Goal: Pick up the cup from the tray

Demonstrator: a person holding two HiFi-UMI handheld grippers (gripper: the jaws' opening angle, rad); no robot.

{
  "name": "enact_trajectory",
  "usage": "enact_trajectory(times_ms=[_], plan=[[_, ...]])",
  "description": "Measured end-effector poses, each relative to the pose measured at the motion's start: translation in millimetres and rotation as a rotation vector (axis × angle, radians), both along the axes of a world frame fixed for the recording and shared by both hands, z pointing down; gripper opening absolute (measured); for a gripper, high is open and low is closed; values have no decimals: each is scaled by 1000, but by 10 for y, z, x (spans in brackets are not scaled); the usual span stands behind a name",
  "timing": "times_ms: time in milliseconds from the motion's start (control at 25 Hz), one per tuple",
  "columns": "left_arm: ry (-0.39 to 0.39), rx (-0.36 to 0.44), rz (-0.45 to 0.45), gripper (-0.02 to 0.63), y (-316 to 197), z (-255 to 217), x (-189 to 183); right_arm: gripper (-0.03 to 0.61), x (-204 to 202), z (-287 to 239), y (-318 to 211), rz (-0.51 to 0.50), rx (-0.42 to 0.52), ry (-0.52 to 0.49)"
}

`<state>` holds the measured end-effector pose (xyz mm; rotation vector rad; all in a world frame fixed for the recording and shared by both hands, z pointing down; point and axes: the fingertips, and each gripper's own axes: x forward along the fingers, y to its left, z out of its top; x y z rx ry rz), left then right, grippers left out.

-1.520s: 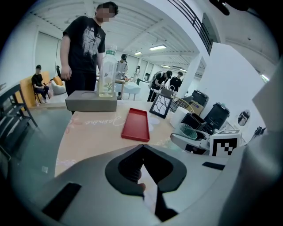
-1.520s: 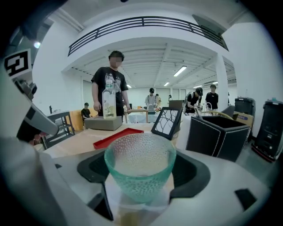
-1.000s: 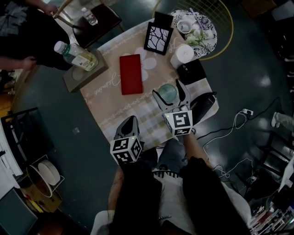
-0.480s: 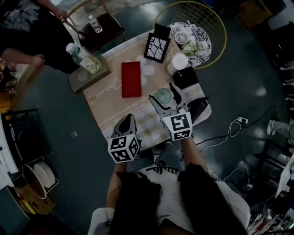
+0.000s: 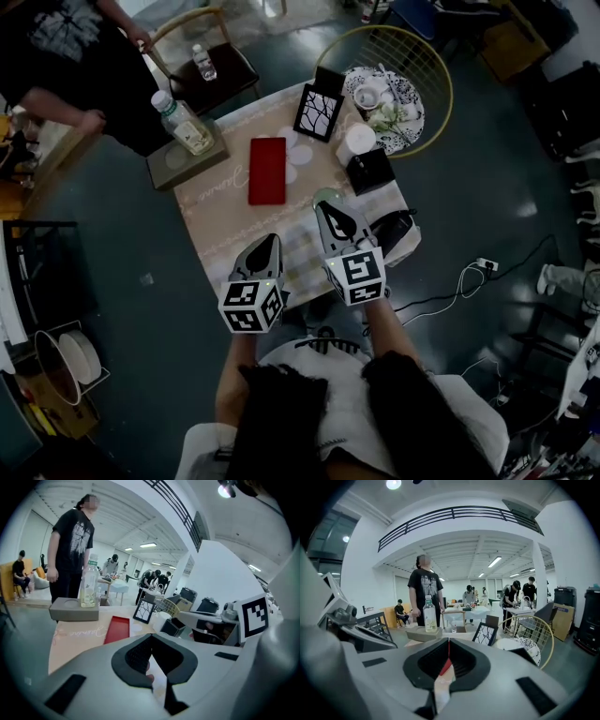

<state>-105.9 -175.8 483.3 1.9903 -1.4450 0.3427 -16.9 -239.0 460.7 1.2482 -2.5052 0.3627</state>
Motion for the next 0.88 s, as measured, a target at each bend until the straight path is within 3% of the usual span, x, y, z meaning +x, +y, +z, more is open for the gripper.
enact_trajectory(times_ms=[240,760,880], plan=[[0,40,-34,6,64,-124,-7,6,-3,4,167,4,-21,19],[-119,59,-22,6,231,-85,-69,5,20,136,387,37,-78,84],[-96,54,-25,6,266,-78,-57,5,28,152,455,37,-86,92]])
